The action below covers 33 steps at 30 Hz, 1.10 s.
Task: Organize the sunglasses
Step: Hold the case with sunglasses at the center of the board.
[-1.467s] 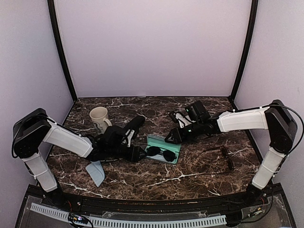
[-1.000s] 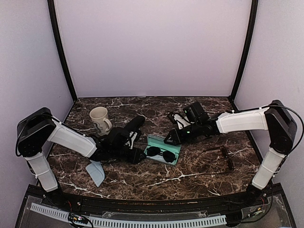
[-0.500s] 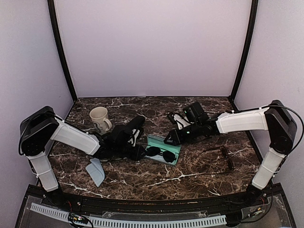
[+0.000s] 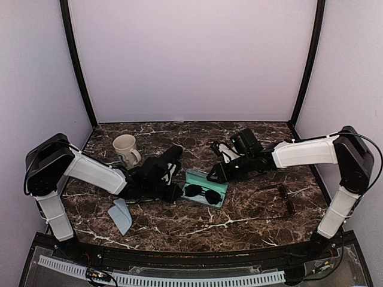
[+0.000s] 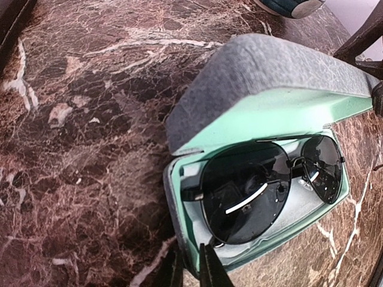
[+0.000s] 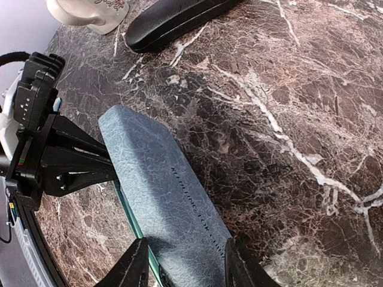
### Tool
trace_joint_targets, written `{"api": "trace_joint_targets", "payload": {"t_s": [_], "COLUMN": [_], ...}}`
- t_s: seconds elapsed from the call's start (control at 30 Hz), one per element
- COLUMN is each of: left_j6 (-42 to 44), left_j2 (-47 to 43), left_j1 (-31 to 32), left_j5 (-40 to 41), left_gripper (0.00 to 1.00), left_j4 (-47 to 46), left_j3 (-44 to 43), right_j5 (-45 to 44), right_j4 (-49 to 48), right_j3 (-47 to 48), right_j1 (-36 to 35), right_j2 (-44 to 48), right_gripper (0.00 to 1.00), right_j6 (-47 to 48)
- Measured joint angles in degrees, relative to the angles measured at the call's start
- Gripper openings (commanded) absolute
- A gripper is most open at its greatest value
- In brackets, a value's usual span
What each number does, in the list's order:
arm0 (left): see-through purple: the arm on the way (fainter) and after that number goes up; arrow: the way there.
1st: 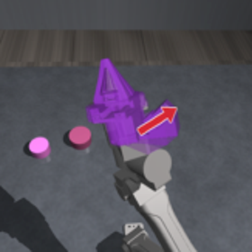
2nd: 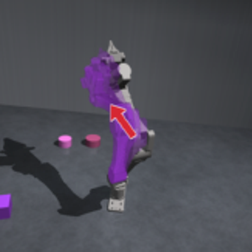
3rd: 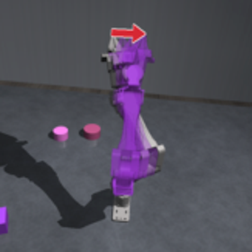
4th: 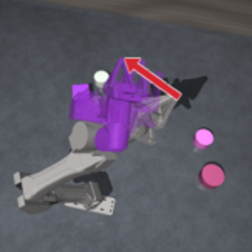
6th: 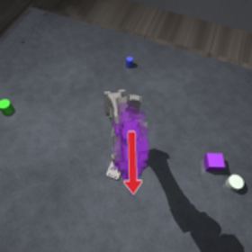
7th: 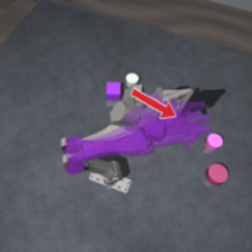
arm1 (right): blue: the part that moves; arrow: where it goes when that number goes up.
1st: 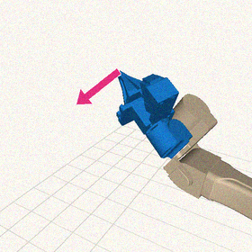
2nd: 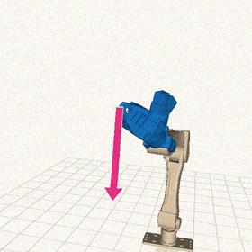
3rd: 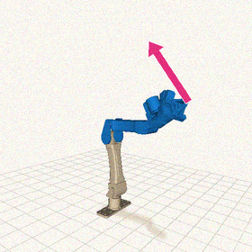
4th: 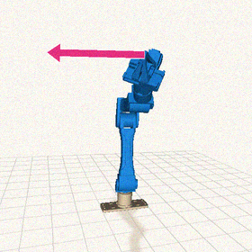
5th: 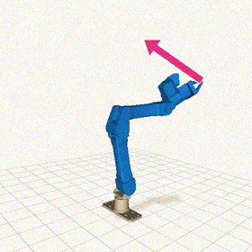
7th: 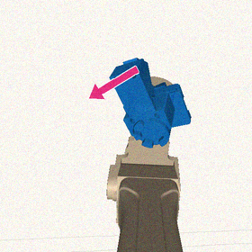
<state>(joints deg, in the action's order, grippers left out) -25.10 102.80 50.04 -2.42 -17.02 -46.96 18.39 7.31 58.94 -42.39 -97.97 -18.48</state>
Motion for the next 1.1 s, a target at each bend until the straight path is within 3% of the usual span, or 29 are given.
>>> {"api": "trace_joint_targets", "payload": {"t_s": [0.77,1.1], "left_j6": [-1.51,-2.03], "left_j2": [0.00,0.33], "left_j1": [1.66,3.06], "left_j5": [5.05,8.48], "left_gripper": [0.00,0.00], "left_j4": [0.15,1.42], "left_j3": [-0.26,-1.20], "right_j5": [-0.04,-3.85], "right_j4": [0.04,0.13], "right_j3": [-0.50,-1.60], "right_j1": [-2.32,-4.81], "right_j2": [0.04,1.66], "right_gripper": [0.42,0.32], "right_j6": [0.68,1.33]}}
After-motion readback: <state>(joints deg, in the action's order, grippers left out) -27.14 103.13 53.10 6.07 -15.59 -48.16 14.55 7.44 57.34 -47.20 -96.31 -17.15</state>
